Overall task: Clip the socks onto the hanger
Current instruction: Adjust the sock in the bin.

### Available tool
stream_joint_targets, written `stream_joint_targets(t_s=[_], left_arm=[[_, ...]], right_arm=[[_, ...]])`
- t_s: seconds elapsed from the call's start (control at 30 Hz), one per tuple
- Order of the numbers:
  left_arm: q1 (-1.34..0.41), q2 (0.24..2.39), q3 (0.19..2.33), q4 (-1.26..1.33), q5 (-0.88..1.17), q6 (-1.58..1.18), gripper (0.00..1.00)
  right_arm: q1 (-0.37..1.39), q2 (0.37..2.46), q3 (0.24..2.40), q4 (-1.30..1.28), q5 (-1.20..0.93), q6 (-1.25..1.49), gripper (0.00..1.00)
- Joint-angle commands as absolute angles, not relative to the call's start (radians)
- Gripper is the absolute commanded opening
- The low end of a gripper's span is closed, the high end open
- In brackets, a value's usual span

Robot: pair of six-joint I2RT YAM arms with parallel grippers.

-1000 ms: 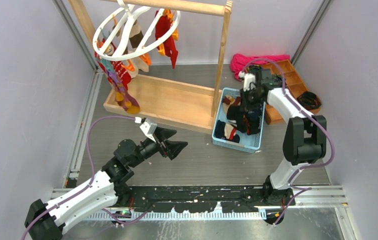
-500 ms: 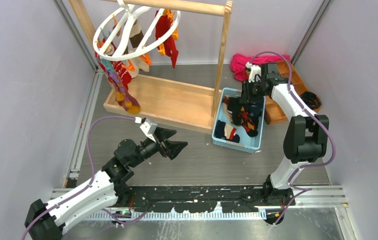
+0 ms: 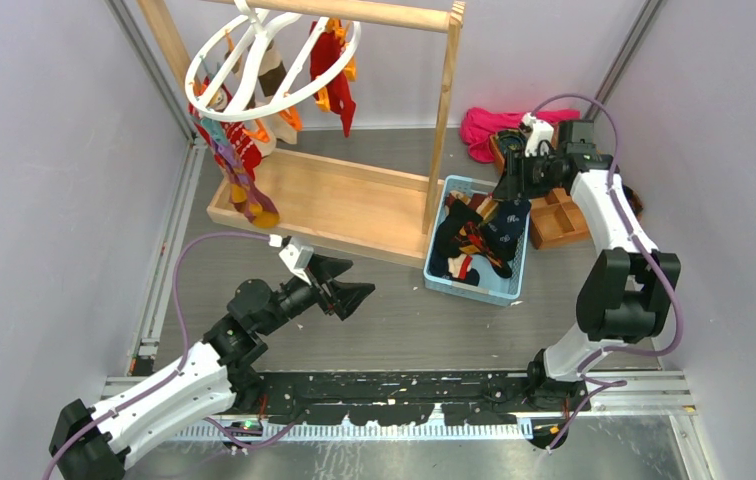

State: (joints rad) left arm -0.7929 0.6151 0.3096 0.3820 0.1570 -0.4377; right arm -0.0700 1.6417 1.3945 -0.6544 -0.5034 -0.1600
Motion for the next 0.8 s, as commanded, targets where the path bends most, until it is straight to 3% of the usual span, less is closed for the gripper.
stream_joint_targets(t_s=[0.0, 0.2, 0.5, 0.57, 0.67, 0.77], left_arm=[[-0.798, 0.602, 0.303, 0.398, 0.147, -0.429, 0.82], [-0.798, 0.605, 0.304, 0.404, 0.149, -0.431, 0.82], [-0.798, 0.605, 0.304, 0.411, 0.153, -0.443, 0.81], [-0.798, 0.601, 0.302, 0.409, 0.151, -0.443, 0.81], [-0.798, 0.595, 0.304, 0.401, 0.15, -0.441, 0.81], [-0.798, 0.594, 0.304, 0.398, 0.149, -0.439, 0.81]], right_arm=[[-0.072, 1.568, 1.41, -0.775, -0.636, -0.292, 0.59], [-0.03, 1.537, 1.316, -0.869, -0.691, -0.43, 0.64], [0.132, 1.612, 1.165, -0.715, -0.391, -0.374, 0.67], [0.148, 1.633, 1.157, -0.689, -0.319, -0.365, 0.58], [0.149, 1.619, 1.17, -0.654, -0.256, -0.344, 0.27], [0.131, 1.56, 1.203, -0.626, -0.269, -0.313, 0.08]])
